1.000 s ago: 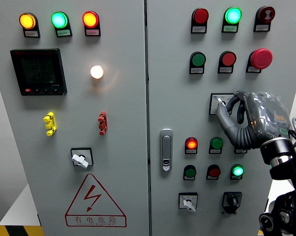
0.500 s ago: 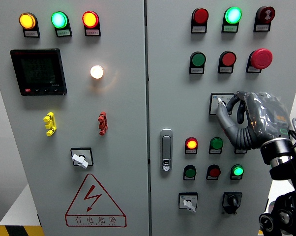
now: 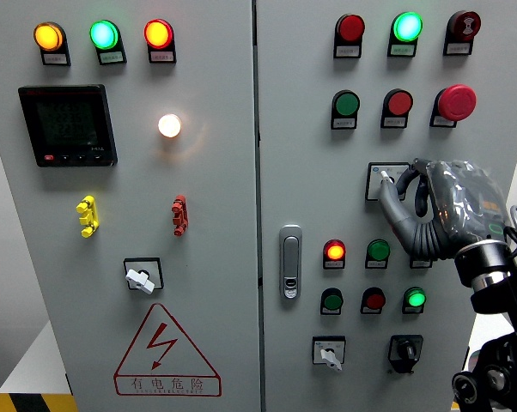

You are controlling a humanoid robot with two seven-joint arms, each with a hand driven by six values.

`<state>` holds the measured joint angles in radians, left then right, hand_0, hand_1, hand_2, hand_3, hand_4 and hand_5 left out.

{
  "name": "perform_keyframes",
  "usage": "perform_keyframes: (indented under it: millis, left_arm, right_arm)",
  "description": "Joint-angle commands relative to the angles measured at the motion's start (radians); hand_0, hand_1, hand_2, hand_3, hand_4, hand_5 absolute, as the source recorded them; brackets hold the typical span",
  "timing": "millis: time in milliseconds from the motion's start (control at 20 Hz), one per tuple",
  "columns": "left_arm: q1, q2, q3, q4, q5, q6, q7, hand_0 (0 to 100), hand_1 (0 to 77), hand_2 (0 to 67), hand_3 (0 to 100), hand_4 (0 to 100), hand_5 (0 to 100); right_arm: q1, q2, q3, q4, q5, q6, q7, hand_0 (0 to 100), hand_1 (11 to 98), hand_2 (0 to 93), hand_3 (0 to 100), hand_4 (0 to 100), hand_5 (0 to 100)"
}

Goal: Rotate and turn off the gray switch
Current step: 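Twist the right hand to rotate the white lever to vertical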

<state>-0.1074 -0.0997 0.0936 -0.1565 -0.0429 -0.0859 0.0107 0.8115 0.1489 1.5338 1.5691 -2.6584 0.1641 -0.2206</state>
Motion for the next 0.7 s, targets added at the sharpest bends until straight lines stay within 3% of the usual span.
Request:
perform_keyframes:
  millis: [0,300,500,600,650]
  left_arm:
    - [0.000,0.000,0.000,0.000,0.000,0.000,0.000,34,0.0,12.3,22,12,12]
    - [0.000,0.000,0.000,0.000,0.000,0.000,0.000,34,0.0,12.3,22,12,12]
    - [0.000,0.000,0.000,0.000,0.000,0.000,0.000,34,0.0,12.3,22,12,12]
    - [0.000,0.000,0.000,0.000,0.000,0.000,0.000,34,0.0,12.3,22,12,12]
    - [0.000,0.000,0.000,0.000,0.000,0.000,0.000,34,0.0,12.3,22,12,12]
  right_arm:
    - [0.003,-0.0001,0.000,-0.001,-0.002,0.000,-0.002,84,27.6,86.1,97,100,100]
    - [0.001,-0.0001,-0.003,-0.001,-0.008,0.000,-0.002,83,28.1,87.1,100,100,100]
    - [0.000,-0.0016,-0.006,-0.001,-0.008,0.000,-0.002,83,28.5,92.7,100,100,100]
    - [-0.002,-0.0016,-0.006,0.003,-0.006,-0.002,0.001,84,27.7,89.4,100,100,100]
    - [-0.003,-0.0046,-0.006,0.003,-0.006,-0.002,0.003,85,26.1,80.0,100,100,100]
